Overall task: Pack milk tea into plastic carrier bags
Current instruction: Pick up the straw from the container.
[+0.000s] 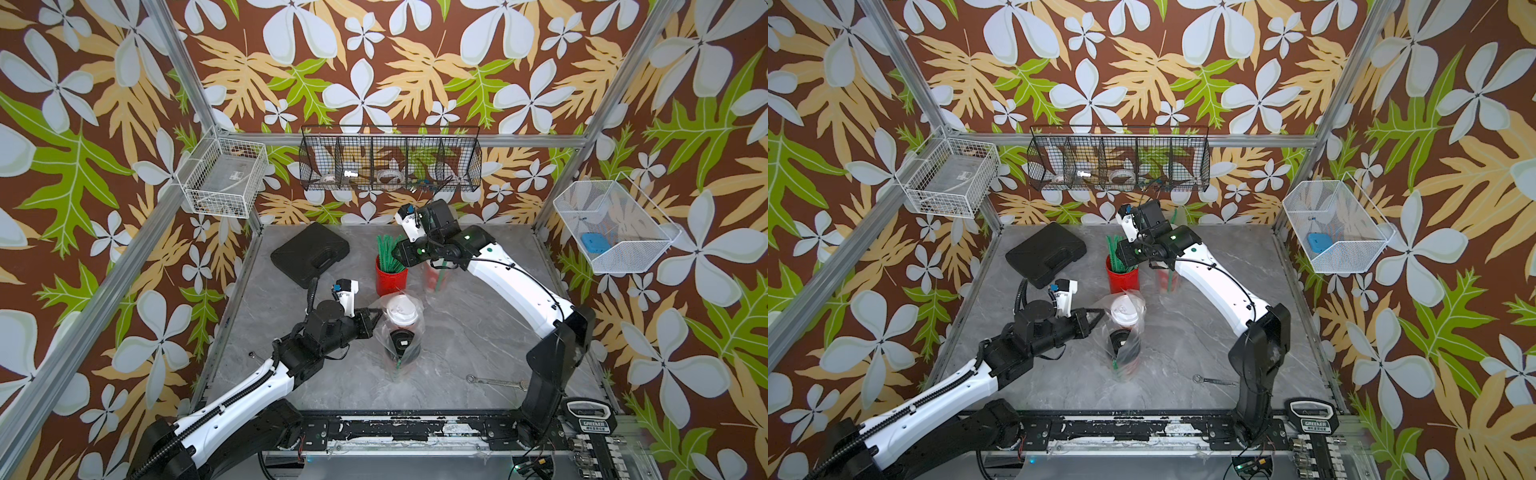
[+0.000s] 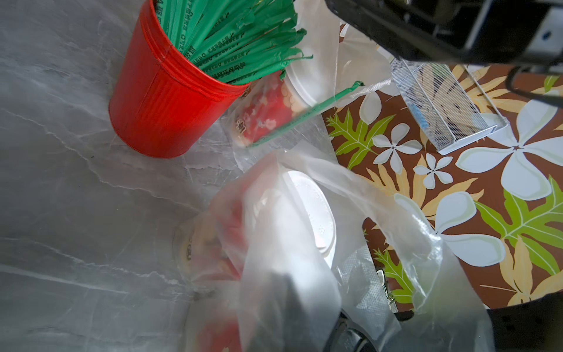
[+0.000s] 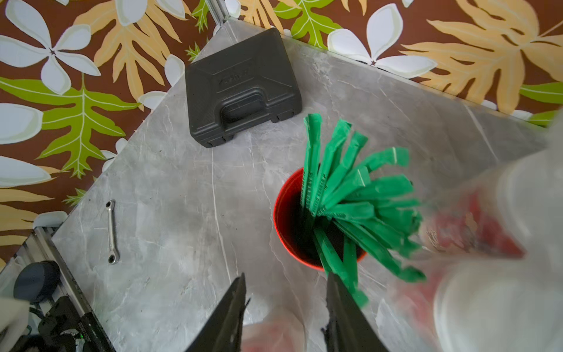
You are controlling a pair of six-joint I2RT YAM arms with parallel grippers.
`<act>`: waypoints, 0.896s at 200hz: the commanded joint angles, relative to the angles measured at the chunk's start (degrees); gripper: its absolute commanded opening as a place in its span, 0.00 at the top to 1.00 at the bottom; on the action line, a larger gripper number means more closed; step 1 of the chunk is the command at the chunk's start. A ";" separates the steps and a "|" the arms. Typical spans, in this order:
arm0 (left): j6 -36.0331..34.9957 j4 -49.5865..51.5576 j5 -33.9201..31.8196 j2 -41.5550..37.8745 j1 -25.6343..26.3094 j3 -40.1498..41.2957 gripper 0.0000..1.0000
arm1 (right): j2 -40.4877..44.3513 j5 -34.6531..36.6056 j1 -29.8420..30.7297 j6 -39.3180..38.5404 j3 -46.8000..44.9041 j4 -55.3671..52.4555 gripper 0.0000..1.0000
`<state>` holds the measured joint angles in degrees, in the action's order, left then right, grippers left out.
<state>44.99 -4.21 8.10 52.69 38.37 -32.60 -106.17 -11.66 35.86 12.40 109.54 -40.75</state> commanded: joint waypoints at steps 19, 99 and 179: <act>0.45 0.69 -0.54 0.44 0.01 -0.27 1.00 | -8.49 -3.91 -0.08 0.43 7.44 2.49 0.58; 0.53 0.67 -0.54 2.66 0.00 -1.08 1.00 | -20.34 -1.32 -0.08 -0.36 16.53 3.79 0.60; 0.93 0.74 -0.67 2.87 0.03 -1.11 1.00 | -23.97 -1.87 -0.09 0.39 18.54 6.02 0.61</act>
<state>46.00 -3.09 7.79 55.61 38.37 -33.26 -129.97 -13.13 35.75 12.62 127.63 -36.25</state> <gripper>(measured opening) 0.049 0.391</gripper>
